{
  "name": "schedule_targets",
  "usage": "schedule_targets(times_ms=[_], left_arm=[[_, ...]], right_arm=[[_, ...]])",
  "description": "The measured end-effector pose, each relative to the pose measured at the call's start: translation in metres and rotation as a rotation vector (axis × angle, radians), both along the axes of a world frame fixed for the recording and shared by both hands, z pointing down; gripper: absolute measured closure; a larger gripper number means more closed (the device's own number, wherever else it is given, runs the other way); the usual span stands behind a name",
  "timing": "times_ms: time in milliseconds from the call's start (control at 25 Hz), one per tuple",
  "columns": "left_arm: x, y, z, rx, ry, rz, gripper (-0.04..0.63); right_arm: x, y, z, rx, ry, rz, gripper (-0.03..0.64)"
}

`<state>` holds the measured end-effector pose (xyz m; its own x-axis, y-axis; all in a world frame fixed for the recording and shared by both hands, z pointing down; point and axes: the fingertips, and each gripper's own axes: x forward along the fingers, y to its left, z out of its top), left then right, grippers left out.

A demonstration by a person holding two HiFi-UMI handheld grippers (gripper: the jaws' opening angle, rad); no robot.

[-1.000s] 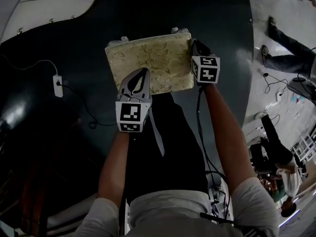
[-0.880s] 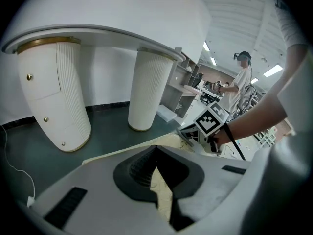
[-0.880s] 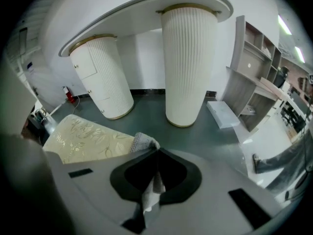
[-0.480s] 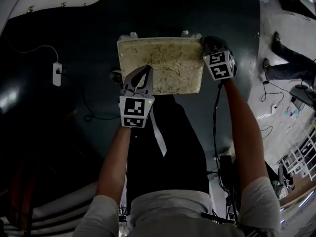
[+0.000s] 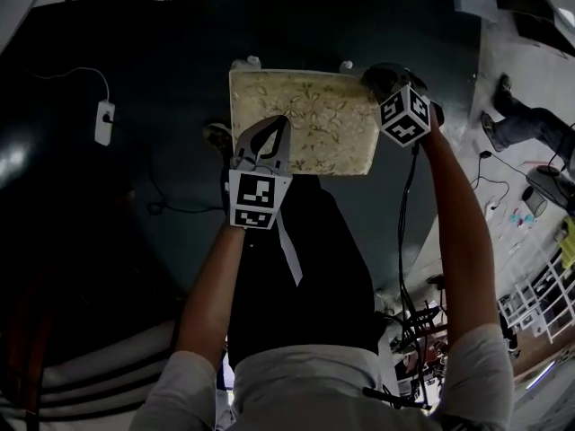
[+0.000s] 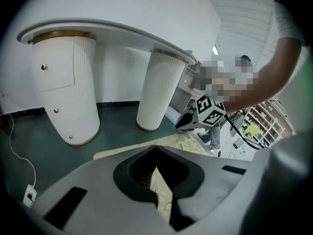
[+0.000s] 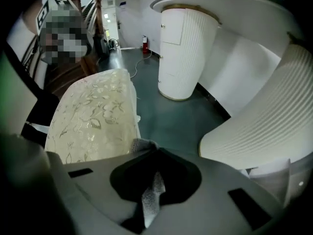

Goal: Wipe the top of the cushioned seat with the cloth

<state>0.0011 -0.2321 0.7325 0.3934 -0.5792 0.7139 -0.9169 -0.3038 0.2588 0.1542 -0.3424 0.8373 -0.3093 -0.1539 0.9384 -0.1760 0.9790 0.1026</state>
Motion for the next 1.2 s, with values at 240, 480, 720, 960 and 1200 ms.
schedule_targets(times_ms=[240, 480, 720, 960, 1200], left_arm=[[-0.012, -0.001, 0.001, -0.006, -0.005, -0.030, 0.581], [-0.034, -0.001, -0.002, -0.001, -0.016, -0.058, 0.581], [-0.056, 0.004, -0.001, -0.003, -0.019, -0.118, 0.581], [-0.074, 0.015, -0.002, -0.004, -0.023, -0.154, 0.581], [-0.094, 0.027, -0.003, -0.007, -0.018, -0.202, 0.581]], right_arm=[[-0.027, 0.002, 0.003, -0.037, -0.006, -0.071, 0.600], [-0.050, 0.006, 0.003, -0.051, 0.000, -0.119, 0.600], [-0.070, 0.007, 0.007, -0.076, -0.018, -0.095, 0.600], [-0.090, 0.008, 0.009, -0.083, -0.020, -0.100, 0.600], [-0.111, 0.012, 0.009, -0.091, -0.022, -0.099, 0.600]])
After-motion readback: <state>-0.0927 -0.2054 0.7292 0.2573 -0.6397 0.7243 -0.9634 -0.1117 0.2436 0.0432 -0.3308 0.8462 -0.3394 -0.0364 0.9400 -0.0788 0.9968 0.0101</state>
